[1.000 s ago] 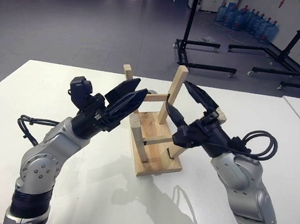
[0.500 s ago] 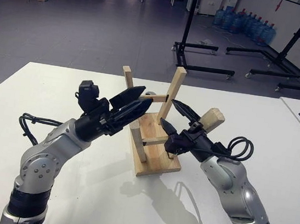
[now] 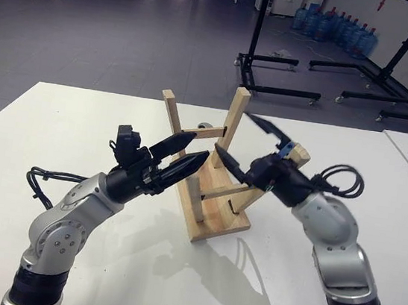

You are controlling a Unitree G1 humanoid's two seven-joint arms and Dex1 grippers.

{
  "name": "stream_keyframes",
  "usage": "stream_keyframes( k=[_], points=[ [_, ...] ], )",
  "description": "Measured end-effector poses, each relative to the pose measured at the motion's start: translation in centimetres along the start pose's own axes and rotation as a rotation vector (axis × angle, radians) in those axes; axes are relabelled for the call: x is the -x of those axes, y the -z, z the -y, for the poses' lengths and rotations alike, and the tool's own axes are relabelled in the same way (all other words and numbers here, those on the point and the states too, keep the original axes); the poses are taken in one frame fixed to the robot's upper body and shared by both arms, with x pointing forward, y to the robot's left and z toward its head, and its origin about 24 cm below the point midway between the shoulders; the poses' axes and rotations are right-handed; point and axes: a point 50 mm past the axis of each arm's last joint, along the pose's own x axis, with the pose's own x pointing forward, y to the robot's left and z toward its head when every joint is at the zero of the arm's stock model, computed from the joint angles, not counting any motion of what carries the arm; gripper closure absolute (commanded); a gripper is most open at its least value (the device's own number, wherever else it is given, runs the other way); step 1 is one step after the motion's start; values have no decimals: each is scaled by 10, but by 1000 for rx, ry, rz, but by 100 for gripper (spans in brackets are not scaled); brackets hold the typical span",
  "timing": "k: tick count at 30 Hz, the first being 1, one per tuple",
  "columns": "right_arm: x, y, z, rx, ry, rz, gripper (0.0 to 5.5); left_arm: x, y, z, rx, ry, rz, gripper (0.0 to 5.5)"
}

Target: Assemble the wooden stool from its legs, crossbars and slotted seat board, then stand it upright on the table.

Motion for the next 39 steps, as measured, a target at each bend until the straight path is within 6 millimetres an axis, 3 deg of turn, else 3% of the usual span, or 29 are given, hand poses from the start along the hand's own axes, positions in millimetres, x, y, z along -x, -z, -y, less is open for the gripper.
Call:
stream_keyframes(
  k=[5, 9, 11, 14, 16, 18, 23, 31, 37, 39],
  points=[
    [-4, -3, 68, -248, 187, 21, 147, 1, 2, 1, 1, -4, -6, 190],
    [3, 12, 101, -474, 282, -19, 147, 1, 4, 2, 6, -3, -8, 190],
    [5, 11, 105, -545, 286, -5, 147, 0, 4, 2, 5, -3, -7, 190],
    [10, 17, 86, -636, 233, -35, 147, 1, 4, 2, 4, -3, -9, 190],
    [14, 35, 46, -728, 147, -126, 147, 0, 4, 2, 4, -2, -12, 190],
    [11, 35, 27, -676, 91, -140, 147, -1, 5, 3, 7, 5, -15, 190],
    [0, 23, 11, -600, 67, -81, 147, -2, 7, 1, 15, 5, -26, 190],
    [-5, 25, 10, -594, 75, -91, 147, -2, 15, -4, -3, -35, -76, 190],
    [-11, 13, -8, -976, -21, 103, 147, 1, 16, -13, -26, -84, -80, 190],
    [-4, 34, -54, -1332, -151, -13, 147, 3, 31, -16, 5, -103, -162, 190]
  ],
)
